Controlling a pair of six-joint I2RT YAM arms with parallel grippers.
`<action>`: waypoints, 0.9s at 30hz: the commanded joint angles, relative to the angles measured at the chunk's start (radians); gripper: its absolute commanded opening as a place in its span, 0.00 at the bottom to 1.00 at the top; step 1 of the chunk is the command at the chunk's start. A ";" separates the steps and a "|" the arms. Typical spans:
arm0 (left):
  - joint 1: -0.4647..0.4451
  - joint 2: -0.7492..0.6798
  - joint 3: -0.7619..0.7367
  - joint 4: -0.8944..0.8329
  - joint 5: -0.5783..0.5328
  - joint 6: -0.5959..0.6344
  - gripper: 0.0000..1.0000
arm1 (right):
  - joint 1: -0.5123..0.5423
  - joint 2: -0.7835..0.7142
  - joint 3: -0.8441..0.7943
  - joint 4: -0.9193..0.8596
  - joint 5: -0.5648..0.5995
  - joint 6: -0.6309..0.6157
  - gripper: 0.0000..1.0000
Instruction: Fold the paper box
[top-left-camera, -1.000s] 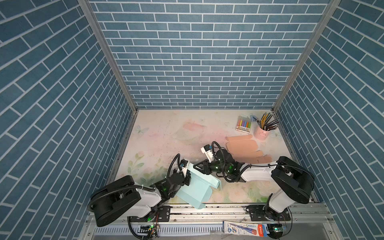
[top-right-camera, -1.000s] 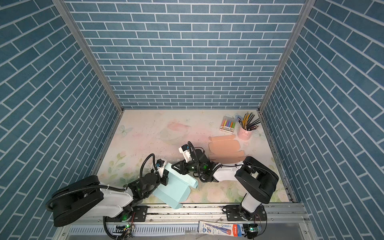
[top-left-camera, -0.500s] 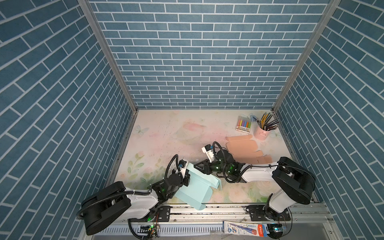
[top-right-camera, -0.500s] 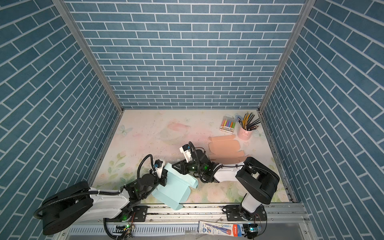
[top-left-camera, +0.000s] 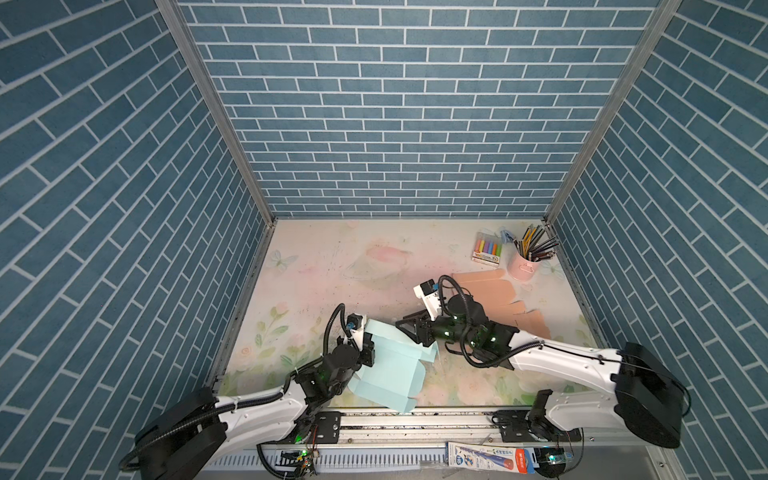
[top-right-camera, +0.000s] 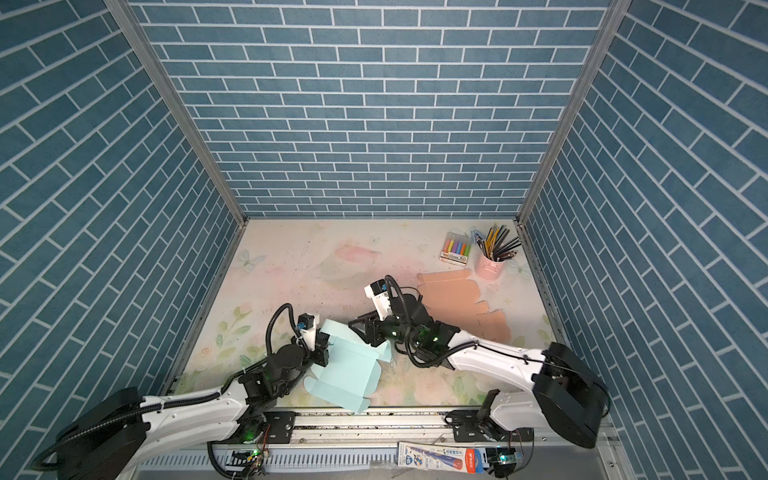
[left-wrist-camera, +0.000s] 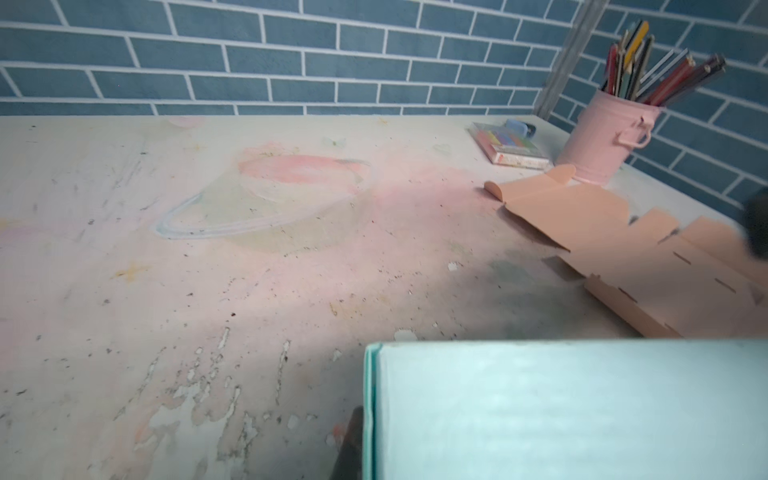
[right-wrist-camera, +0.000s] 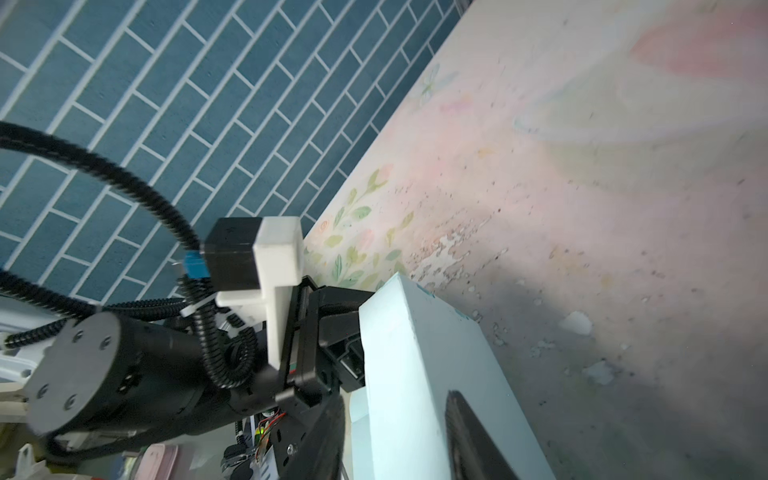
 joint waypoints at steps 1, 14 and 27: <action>0.087 -0.053 0.021 -0.100 0.061 -0.103 0.05 | 0.005 -0.112 0.018 -0.145 0.119 -0.140 0.41; 0.226 -0.088 0.085 -0.273 0.093 -0.212 0.03 | 0.056 -0.235 0.020 -0.232 0.235 -0.300 0.06; 0.238 -0.104 0.106 -0.306 0.107 -0.218 0.01 | 0.133 0.004 0.162 -0.332 0.423 -0.302 0.00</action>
